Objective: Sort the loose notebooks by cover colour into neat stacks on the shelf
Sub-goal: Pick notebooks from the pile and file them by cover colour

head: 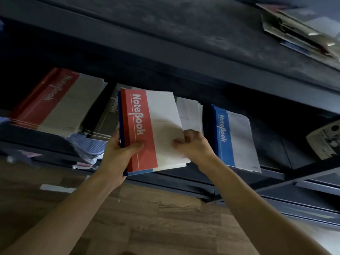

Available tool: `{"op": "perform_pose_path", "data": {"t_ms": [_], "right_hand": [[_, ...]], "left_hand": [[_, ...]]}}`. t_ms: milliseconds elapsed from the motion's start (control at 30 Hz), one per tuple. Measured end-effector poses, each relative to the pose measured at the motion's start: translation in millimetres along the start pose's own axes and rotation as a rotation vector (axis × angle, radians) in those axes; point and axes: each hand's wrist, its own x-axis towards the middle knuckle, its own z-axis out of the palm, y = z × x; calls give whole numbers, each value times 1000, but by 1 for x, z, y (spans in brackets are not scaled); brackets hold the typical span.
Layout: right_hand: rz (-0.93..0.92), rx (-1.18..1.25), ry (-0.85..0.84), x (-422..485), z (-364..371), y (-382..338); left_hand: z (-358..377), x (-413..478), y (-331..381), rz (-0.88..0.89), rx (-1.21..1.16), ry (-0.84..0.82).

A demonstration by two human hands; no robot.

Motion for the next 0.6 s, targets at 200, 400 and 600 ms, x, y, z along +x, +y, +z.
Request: {"op": "perform_pose_path", "data": {"t_ms": [200,400,600], "right_hand": [[-96,108,111,9,69,-59],[56,308,43,19,150,-119],[50,136,164,40,200,-161]], "left_hand": [[-65,19,31,35,-60,94],[-167,36,68,15,-18,102],[-237,63,101,17,1,107]]}}
